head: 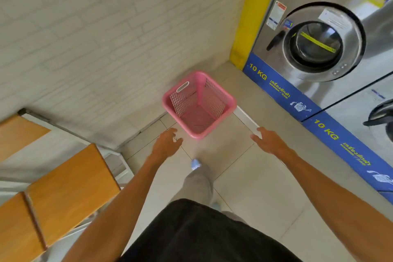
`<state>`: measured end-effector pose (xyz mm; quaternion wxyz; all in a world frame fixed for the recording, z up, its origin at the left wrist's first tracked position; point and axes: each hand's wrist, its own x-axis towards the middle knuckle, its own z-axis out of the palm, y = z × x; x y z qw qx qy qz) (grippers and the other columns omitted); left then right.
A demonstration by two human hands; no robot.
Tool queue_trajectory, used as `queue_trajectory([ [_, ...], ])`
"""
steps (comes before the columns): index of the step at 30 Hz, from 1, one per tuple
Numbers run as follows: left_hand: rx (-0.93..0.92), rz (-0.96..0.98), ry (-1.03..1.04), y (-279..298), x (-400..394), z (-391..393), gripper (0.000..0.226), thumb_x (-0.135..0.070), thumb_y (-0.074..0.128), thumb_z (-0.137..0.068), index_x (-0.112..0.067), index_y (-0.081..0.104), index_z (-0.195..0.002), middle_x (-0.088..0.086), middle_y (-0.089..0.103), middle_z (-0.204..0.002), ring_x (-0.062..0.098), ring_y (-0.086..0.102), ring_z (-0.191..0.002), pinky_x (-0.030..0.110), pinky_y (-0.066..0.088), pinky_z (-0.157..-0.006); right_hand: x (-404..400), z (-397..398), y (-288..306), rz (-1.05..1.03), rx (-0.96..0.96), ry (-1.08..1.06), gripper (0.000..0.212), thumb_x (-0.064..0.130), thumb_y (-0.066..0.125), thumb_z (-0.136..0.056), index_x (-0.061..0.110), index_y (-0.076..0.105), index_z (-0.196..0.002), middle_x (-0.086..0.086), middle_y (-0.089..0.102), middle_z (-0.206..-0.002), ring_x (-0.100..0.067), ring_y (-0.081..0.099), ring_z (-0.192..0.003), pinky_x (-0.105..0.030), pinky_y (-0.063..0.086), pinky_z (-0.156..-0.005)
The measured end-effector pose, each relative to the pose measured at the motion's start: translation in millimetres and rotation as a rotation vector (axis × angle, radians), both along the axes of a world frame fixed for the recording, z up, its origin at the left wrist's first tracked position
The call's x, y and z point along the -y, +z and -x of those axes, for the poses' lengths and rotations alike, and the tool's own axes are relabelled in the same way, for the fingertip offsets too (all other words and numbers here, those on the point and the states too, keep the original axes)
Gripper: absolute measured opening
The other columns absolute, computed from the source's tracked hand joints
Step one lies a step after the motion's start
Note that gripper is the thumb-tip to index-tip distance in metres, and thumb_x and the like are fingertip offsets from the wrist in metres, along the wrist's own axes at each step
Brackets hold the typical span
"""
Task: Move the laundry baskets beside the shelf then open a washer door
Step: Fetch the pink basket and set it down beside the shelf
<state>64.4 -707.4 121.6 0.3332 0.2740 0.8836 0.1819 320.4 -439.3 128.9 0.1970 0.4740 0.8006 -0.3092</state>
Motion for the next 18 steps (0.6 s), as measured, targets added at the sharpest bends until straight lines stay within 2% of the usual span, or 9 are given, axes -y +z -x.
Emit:
queue_trajectory([
  [8,0.043,0.072,0.133,-43,-78,63,0.060,-0.037,0.060,-0.096,-0.015,0.039,-0.148,0.008,0.050,-0.147,0.028,0.053,-0.128,0.048,0.046,-0.105,-96,115,-50,-0.001,0.017,0.158,0.060,0.039,0.048,-0.103,0.004,0.037,-0.151,-0.024,0.060,-0.133,-0.038,0.055,-0.126,-0.044,0.046,-0.102],
  [12,0.078,0.044,0.265,-71,-114,84,0.062,-0.038,0.062,-0.094,-0.021,0.038,-0.148,0.006,0.056,-0.140,0.026,0.060,-0.119,0.048,0.051,-0.100,-131,166,-82,0.001,0.014,0.215,0.057,0.036,0.050,-0.101,0.004,0.038,-0.147,-0.023,0.065,-0.118,-0.039,0.062,-0.111,-0.044,0.053,-0.088],
  [18,0.148,0.050,0.425,-155,-156,99,0.076,-0.045,0.066,-0.089,-0.022,0.029,-0.151,0.004,0.057,-0.139,0.026,0.064,-0.113,0.050,0.056,-0.091,-199,237,-167,-0.031,-0.008,0.281,0.059,0.035,0.057,-0.099,0.003,0.039,-0.144,-0.021,0.066,-0.117,-0.038,0.066,-0.107,-0.040,0.053,-0.082],
])
